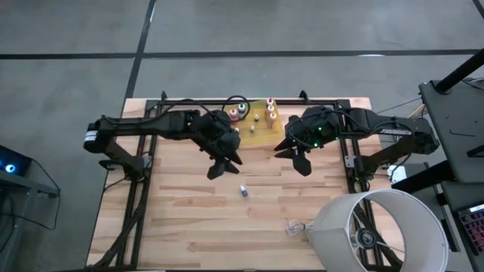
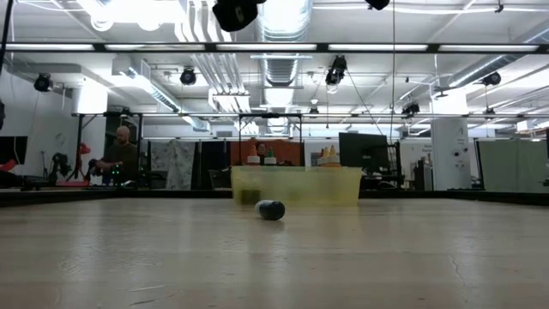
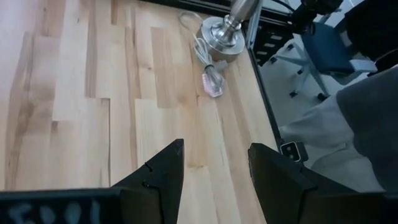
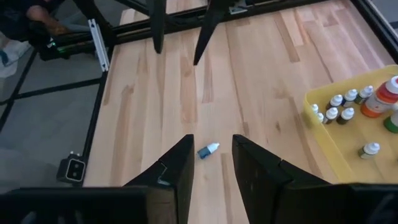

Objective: Pick & Place food coloring
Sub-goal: Put the small violet food coloring bottle into the yellow bin

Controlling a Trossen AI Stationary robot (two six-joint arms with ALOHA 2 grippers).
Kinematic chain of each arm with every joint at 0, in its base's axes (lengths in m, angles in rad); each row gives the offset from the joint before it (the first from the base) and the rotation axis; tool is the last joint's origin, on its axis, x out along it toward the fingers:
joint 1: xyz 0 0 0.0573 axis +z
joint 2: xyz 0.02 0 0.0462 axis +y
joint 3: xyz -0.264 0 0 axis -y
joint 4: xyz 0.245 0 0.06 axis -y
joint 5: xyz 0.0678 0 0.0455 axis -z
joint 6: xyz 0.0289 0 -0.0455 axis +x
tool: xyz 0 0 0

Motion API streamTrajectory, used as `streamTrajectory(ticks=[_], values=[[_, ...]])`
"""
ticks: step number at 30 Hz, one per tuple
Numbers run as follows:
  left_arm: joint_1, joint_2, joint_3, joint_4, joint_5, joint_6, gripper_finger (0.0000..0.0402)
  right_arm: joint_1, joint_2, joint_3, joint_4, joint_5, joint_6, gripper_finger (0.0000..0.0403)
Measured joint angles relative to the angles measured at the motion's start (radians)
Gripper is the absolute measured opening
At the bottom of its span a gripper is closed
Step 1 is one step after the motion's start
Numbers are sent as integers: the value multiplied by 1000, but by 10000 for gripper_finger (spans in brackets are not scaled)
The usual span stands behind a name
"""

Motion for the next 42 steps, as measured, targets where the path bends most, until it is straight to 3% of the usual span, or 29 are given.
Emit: streamTrajectory(ticks=[16,28,33,37,42], values=[[-7,-15,0,-70,-4,-3,151,66,76,0,-1,0,4,95],[-134,-3,0,-82,-235,178,151,65,76,0,-97,1,1,101],[-132,32,0,-81,-249,177,151,65,75,0,-100,1,5,96],[-134,86,0,-60,-281,36,151,65,75,0,-102,1,8,97],[-131,147,0,-71,-278,-415,151,65,70,1,-144,3,8,97]])
